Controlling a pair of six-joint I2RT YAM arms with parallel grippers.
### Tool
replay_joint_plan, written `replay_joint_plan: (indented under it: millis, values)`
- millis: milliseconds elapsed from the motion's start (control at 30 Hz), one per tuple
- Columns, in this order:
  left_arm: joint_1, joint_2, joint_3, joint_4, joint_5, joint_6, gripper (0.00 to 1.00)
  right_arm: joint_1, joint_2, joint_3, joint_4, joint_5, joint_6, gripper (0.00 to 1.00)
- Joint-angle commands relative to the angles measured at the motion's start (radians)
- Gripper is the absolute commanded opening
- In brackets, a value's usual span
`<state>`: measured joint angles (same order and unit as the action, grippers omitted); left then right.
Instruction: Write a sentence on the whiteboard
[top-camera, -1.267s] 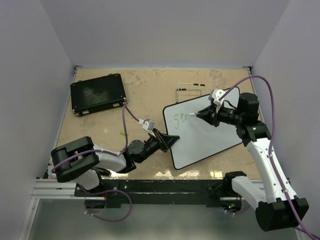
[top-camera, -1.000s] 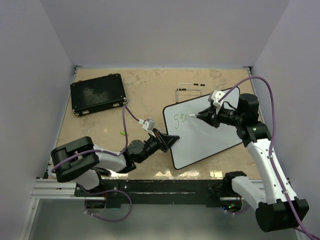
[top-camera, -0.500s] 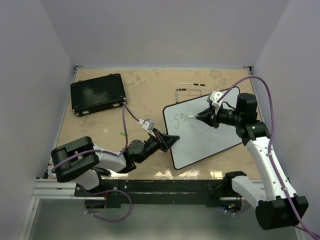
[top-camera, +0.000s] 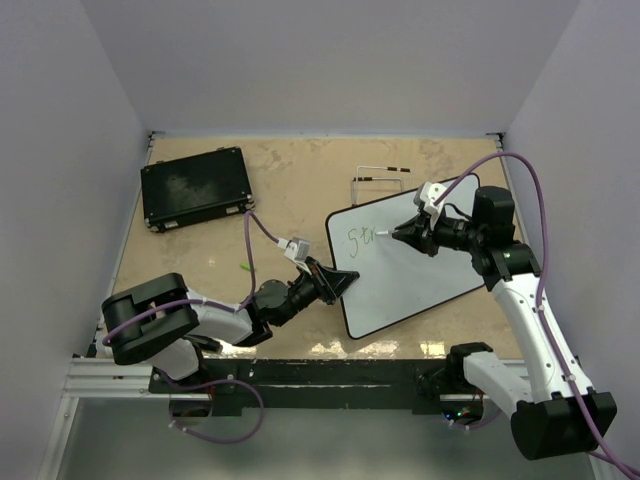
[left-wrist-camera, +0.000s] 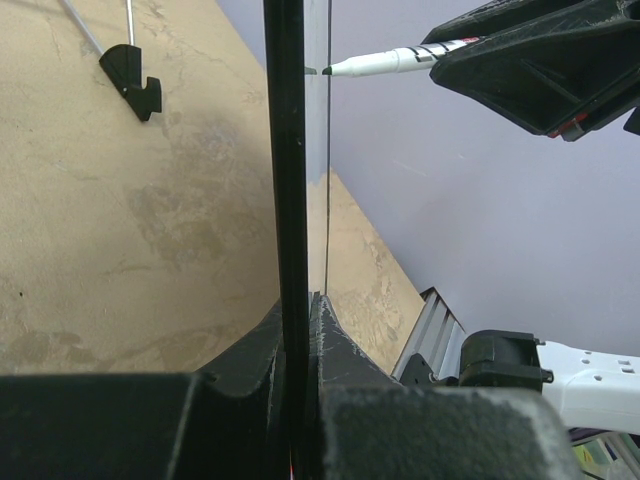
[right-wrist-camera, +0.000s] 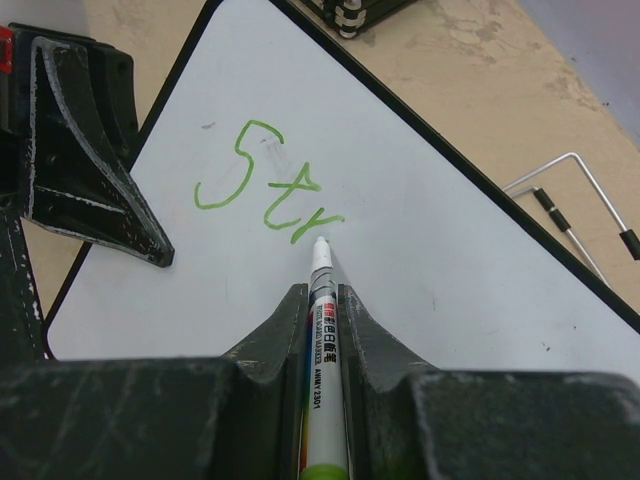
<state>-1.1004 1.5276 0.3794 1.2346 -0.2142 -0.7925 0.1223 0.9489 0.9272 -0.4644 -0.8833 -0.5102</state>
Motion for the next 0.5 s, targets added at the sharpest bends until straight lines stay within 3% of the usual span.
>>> replay_joint_plan:
  millis: [0,467]
  values:
    - [-0.009,0.009,-0.007,0.02,0.035,0.098,0.0,-0.004,0.007,0.007,-0.003,-0.005,-0.016,0.0]
    - [-0.009,0.011,0.0,0.019,0.045,0.104,0.0,-0.004,0.031,0.019,0.032,0.003,0.016,0.0]
